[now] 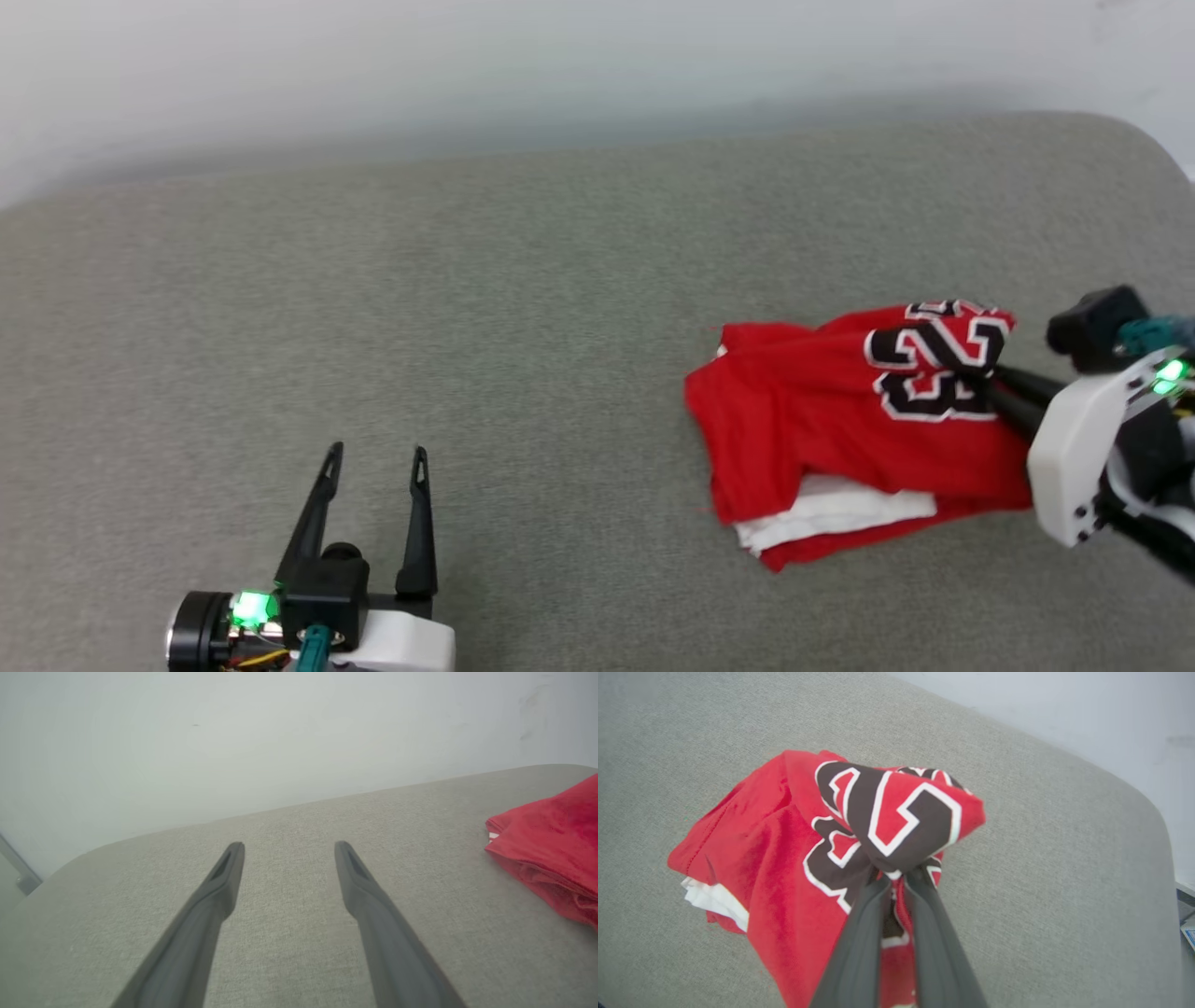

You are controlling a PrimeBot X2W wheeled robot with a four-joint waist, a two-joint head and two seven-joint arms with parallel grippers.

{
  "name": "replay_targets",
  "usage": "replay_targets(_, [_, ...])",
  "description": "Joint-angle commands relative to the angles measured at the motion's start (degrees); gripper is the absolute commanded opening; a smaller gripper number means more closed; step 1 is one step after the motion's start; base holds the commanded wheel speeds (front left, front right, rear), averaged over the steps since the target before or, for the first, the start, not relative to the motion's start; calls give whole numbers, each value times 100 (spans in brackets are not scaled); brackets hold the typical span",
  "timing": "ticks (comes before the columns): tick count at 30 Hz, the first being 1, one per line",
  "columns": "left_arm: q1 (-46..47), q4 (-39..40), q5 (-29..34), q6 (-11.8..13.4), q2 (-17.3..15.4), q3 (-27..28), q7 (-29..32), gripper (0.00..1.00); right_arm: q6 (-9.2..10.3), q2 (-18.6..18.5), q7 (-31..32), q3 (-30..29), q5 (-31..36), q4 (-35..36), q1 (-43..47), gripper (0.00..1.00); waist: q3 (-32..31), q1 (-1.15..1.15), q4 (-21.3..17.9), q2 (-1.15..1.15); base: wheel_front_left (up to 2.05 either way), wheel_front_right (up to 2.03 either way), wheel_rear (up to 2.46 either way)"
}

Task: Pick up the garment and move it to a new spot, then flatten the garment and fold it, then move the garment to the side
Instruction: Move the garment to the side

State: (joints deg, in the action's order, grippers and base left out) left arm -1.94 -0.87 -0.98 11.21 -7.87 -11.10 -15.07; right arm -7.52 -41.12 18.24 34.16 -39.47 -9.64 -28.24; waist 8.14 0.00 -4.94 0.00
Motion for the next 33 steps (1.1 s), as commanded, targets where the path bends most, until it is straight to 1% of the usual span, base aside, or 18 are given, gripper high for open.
replay_targets(1, [76, 33, 34, 23, -26, 24, -12, 100, 7, -54, 6, -36, -27, 23, -142, 0, 164, 0, -170, 0, 0, 0, 0])
replay_targets(4, [164, 135, 43, 54, -83, 108, -12, 100, 7, -208, 29, -119, 21, 30, -373, 0, 407, 0, -323, 0, 0, 0, 0])
replay_targets(8, [359, 292, 78, 45, -163, 155, -12, 100, 8, -512, 81, -314, 105, -251, -734, 0, 800, 0, -357, 0, 0, 0, 0])
replay_targets(13, [661, 456, 127, 6, -222, 130, -12, 100, 7, -947, 142, -618, 350, -844, -1130, 0, 1294, 0, -218, 0, 0, 0, 0])
replay_targets(15, [784, 516, 148, -12, -241, 107, -12, 100, 8, -1175, 171, -757, 396, -1095, -1242, 0, 1502, 0, -139, 0, 0, 0, 0])
replay_targets(20, [1038, 632, 178, 18, -243, 57, -12, 100, 8, -1427, 223, -1181, 558, -1776, -1469, 0, 1866, 0, 3, 0, 0, 0, 0])
replay_targets(24, [1177, 710, 197, 38, -244, 4, -12, 100, 8, -1486, 238, -1541, 653, -2295, -1646, 0, 2090, 0, 75, 0, 0, 0, 0])
replay_targets(30, [1297, 741, 208, 78, -274, -45, -12, 100, 9, -1387, 175, -2022, 910, -2901, -1856, 0, 2244, 0, 120, 0, 0, 0, 0])
replay_targets(33, [1294, 730, 201, 97, -292, -58, -12, 100, 8, -1255, 113, -2201, 1000, -3099, -1916, 0, 2248, 0, 120, 0, 0, 0, 0])
